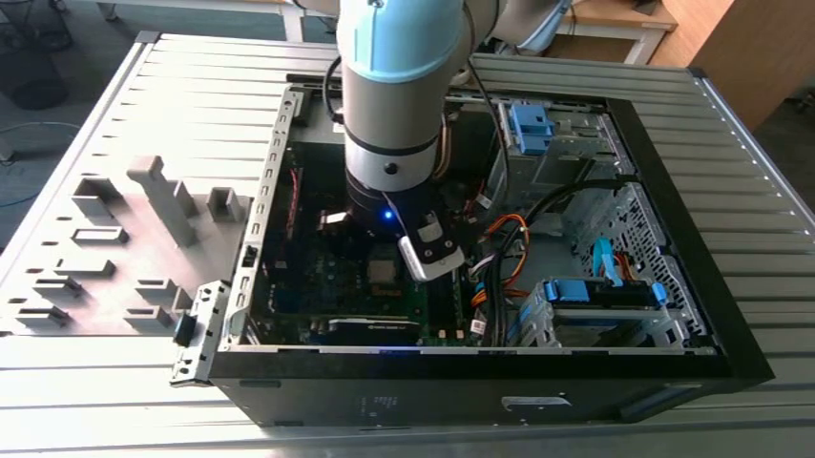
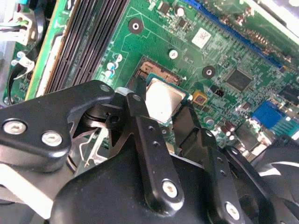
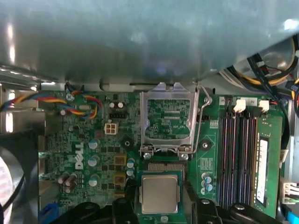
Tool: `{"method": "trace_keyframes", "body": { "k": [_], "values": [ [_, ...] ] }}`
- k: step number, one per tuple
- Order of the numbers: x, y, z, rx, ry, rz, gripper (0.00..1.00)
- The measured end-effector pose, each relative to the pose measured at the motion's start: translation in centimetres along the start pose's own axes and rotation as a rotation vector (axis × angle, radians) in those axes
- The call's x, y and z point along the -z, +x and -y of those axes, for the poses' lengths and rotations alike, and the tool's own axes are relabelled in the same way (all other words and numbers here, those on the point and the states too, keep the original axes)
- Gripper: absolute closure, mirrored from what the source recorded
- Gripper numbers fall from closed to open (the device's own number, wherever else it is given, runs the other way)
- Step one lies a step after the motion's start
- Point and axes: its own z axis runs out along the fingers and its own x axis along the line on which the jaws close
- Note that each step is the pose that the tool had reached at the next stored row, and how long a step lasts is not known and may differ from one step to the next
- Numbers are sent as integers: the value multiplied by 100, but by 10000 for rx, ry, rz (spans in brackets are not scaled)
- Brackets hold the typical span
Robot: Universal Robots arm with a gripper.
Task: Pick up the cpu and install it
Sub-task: 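Place the cpu into insertion slot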
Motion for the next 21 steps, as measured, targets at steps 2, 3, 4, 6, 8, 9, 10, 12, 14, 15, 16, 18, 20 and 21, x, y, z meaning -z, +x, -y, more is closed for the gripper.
{"method": "trace_keyframes", "body": {
  "k": [2,3,4,6,8,9,10,12,14,15,16,18,20,21],
  "values": [
    [-12,-7,10,0,-2,0,53],
    [-18,-12,11,0,-3,1,53],
    [-22,-19,11,0,-2,0,53],
    [-29,-36,13,-1,0,0,53],
    [-37,-48,16,0,1,-1,53],
    [-45,-48,17,-1,1,-1,53],
    [-59,-49,19,-3,-1,0,53],
    [-83,-55,22,-39,-1,-2,53],
    [-93,-59,23,-109,2,-5,53],
    [-93,-59,24,-110,3,-5,53],
    [-93,-59,23,-110,3,-5,53],
    [-94,-60,23,-109,1,-5,53],
    [-105,-60,22,-109,-5,-2,53],
    [-114,-60,22,-109,-2,-3,53]
  ]
}}
